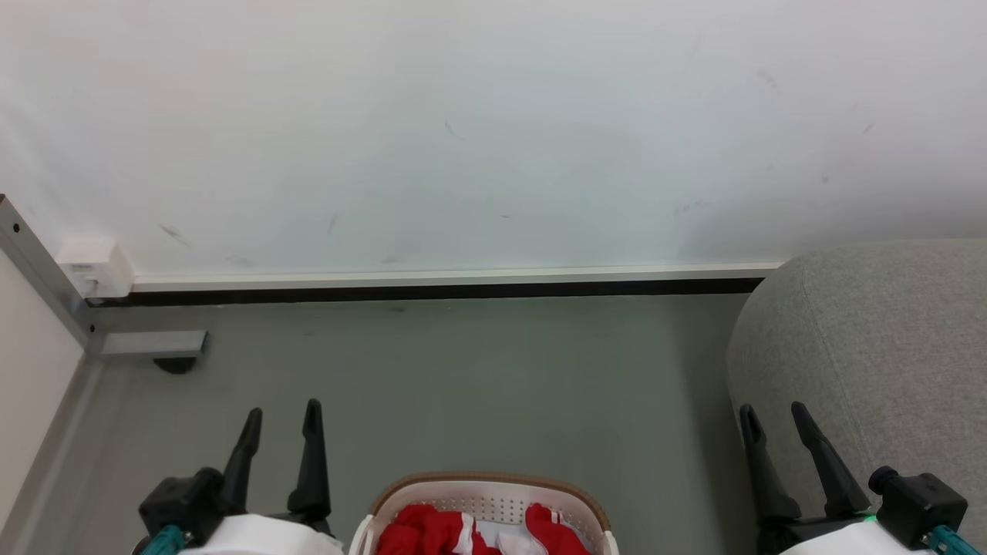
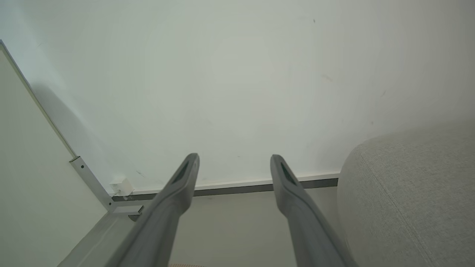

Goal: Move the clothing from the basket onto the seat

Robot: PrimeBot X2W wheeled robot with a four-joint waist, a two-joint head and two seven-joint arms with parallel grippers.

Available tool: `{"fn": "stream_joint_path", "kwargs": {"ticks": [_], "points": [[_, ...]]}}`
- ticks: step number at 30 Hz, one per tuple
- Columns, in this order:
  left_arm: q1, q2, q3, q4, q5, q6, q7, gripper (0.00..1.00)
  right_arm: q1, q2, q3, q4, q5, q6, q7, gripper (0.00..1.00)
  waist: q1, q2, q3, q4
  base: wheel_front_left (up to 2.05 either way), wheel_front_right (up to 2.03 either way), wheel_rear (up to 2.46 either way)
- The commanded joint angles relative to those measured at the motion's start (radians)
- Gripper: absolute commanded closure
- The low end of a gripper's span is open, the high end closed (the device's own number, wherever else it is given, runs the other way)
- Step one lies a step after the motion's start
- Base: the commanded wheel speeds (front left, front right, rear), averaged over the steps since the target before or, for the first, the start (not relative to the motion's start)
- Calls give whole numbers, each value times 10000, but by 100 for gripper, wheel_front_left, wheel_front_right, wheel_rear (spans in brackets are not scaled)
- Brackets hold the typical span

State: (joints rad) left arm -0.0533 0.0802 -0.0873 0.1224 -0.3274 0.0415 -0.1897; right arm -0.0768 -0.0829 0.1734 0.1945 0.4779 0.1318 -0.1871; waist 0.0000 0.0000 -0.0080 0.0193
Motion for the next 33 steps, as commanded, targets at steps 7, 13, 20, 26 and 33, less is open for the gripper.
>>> {"fn": "stream_joint_path", "kwargs": {"ticks": [7, 13, 20, 26, 33], "points": [[58, 53, -92, -128, 743, 79, -215, 0, -86, 17, -1, -154, -594, -16, -240, 0, 0, 0, 18, -2, 0, 0, 0], [5, 45, -115, -113, 1266, 100, -355, 0, -111, 35, 5, -156, -1031, -17, -362, 0, 0, 0, 24, 6, 0, 0, 0], [15, 43, -175, -104, 1836, 112, -481, 0, -119, 67, 59, -154, -1410, -18, -506, 0, 0, 0, 3, 11, 0, 0, 0], [20, 33, -243, -132, 2295, 123, -598, 0, -112, 94, 112, -161, -1718, -19, -625, 0, 0, 0, -5, 24, 0, 0, 0], [48, 6, -297, -188, 2777, 159, -696, 0, -112, 111, 164, -159, -2084, -20, -725, 0, 0, 0, -20, 41, 0, 0, 0]]}}
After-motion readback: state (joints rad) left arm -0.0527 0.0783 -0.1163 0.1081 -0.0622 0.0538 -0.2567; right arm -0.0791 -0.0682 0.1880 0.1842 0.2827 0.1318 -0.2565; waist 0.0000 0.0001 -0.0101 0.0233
